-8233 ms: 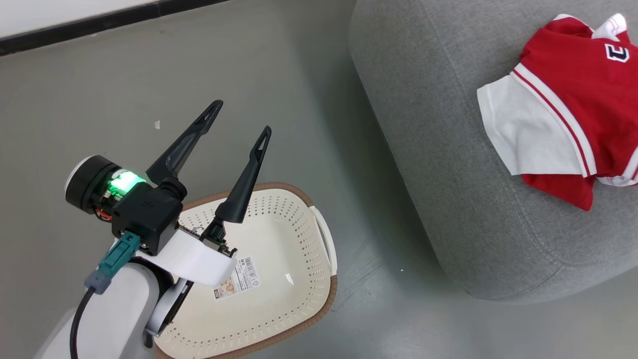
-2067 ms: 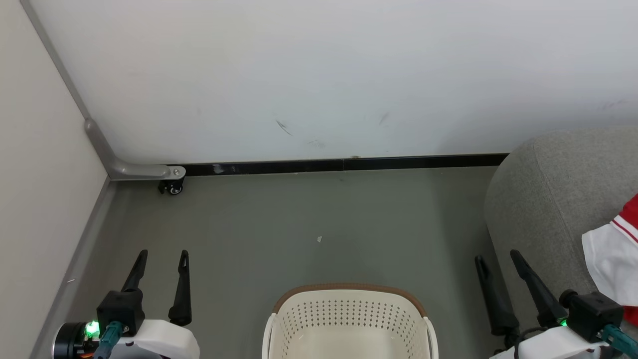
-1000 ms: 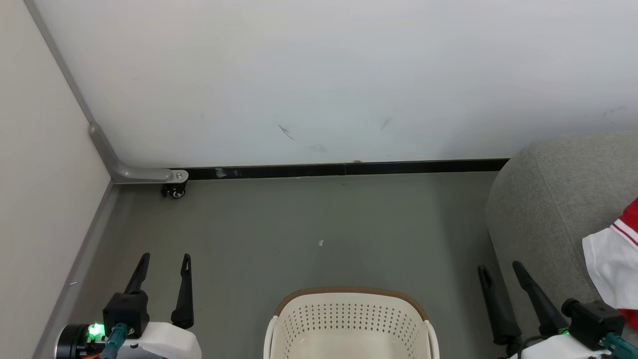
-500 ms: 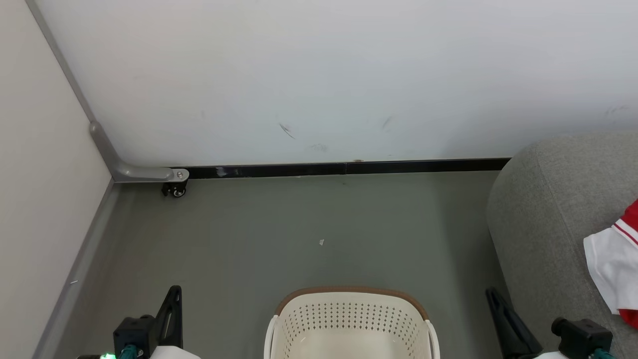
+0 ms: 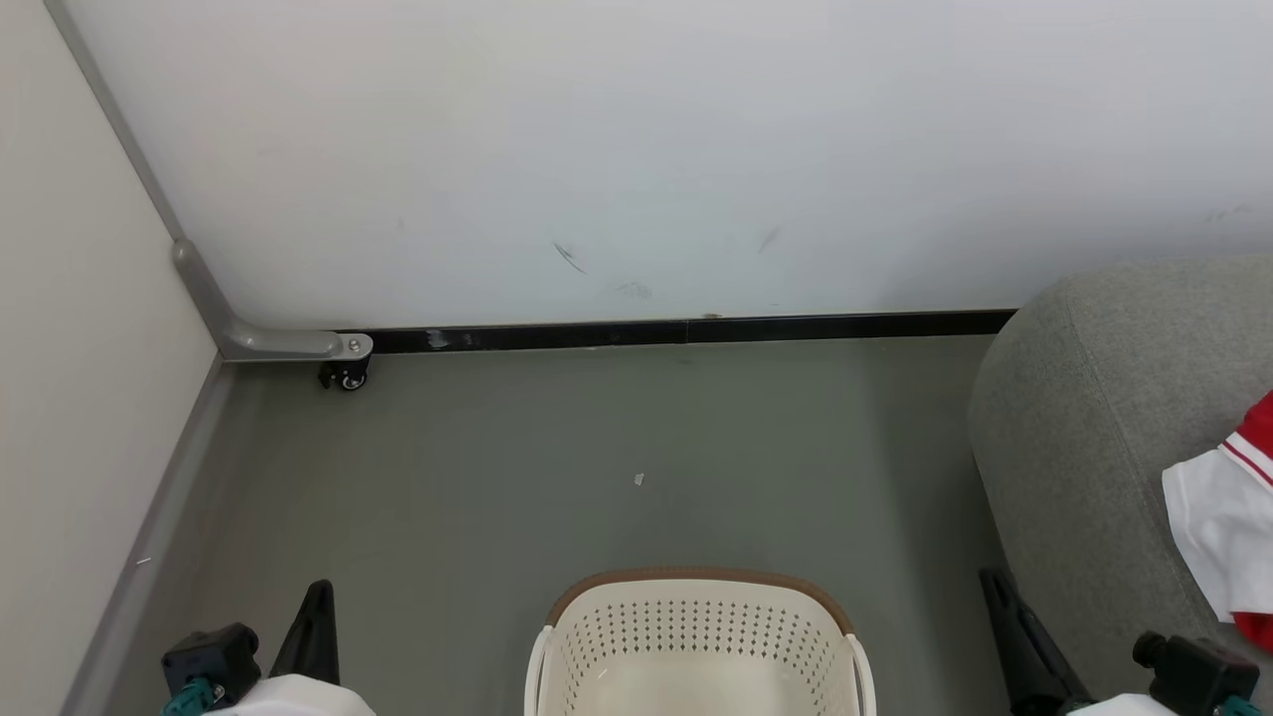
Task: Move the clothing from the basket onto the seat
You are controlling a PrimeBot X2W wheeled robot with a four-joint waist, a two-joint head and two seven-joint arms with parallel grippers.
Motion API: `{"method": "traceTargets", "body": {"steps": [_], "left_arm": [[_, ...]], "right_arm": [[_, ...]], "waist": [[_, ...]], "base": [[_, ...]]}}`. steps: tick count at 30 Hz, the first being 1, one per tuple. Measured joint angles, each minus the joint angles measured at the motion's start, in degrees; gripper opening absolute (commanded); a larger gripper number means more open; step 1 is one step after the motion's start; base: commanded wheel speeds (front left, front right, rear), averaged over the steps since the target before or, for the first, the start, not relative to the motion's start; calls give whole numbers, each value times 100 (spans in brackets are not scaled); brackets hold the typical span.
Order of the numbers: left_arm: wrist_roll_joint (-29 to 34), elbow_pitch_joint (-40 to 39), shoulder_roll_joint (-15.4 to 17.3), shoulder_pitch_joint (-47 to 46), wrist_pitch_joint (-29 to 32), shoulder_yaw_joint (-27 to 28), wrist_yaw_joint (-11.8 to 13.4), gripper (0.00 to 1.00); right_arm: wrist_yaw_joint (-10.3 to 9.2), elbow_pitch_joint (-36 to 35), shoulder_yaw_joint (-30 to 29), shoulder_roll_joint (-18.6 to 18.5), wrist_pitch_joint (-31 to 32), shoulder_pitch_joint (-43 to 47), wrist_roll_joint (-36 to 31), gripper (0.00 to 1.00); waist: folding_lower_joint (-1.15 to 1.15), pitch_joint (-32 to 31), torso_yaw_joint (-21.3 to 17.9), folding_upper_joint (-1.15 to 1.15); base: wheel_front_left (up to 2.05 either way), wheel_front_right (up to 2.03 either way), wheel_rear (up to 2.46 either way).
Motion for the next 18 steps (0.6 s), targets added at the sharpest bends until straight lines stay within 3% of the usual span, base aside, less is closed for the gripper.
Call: {"method": "traceTargets", "body": {"steps": [7, 18], "left_arm": [[-521, -2, -64, -2, 185, 152, -137, 0], [-1308, -32, -114, -2, 427, 383, -327, 0]], "right_arm": [[0, 46, -92, -15, 129, -7, 599, 0], [0, 196, -122, -99, 307, -68, 1577, 0]], "waist": [[22, 4, -8, 0], [78, -23, -25, 0]], "base": [[0, 0, 0], [0, 0, 0]]}}
